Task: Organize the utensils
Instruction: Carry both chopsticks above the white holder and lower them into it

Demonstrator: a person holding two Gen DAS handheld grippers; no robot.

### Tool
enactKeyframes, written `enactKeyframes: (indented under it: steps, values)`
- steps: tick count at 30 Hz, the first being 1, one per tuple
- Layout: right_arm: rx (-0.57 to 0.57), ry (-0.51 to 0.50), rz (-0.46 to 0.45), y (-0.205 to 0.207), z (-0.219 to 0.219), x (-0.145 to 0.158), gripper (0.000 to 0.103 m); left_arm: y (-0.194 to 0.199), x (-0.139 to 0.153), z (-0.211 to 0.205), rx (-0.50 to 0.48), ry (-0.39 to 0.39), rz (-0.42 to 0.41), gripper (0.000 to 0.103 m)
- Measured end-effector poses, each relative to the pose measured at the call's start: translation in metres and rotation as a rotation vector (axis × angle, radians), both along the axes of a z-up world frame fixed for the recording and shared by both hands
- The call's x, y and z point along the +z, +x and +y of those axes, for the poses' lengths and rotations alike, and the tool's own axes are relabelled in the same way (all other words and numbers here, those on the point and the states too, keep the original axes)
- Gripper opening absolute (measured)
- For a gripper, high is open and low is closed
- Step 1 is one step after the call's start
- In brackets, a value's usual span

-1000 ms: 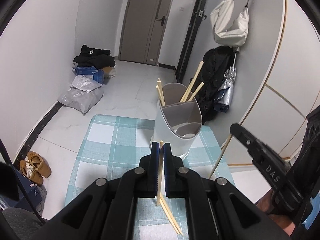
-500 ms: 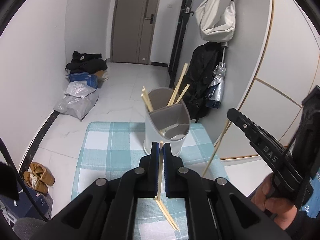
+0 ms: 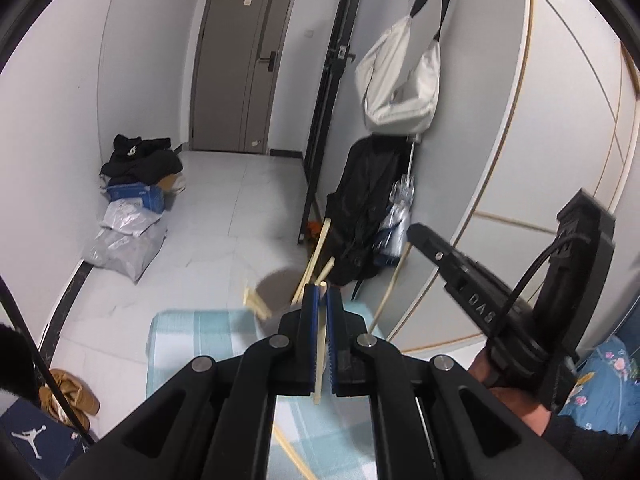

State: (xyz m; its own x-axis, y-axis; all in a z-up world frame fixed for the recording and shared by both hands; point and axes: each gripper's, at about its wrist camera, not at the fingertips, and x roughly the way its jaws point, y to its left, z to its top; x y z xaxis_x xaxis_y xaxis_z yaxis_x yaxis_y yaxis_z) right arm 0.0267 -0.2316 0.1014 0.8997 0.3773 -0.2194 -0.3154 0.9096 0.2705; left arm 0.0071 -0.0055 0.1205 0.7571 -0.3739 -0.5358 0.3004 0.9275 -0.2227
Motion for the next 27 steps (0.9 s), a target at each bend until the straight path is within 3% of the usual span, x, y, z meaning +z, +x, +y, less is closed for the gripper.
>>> enactKeyframes:
  steps: [7,13,22,27]
  values:
    - [-0.001,0.014,-0.04,0.038,0.002,0.034,0.005,0.04,0.035,-0.001,-0.004,-0.031,-0.033,0.001]
    - [-0.02,0.007,-0.076,0.074,0.007,0.046,0.005,0.068,0.037,-0.001,0.006,-0.001,-0.045,0.001]
    - [-0.026,0.05,-0.025,0.122,0.017,0.014,0.005,0.097,0.005,0.002,0.016,0.085,-0.016,0.001]
    - [-0.011,0.04,0.029,0.132,0.022,-0.015,0.005,0.108,-0.011,0.006,0.014,0.081,0.018,0.001]
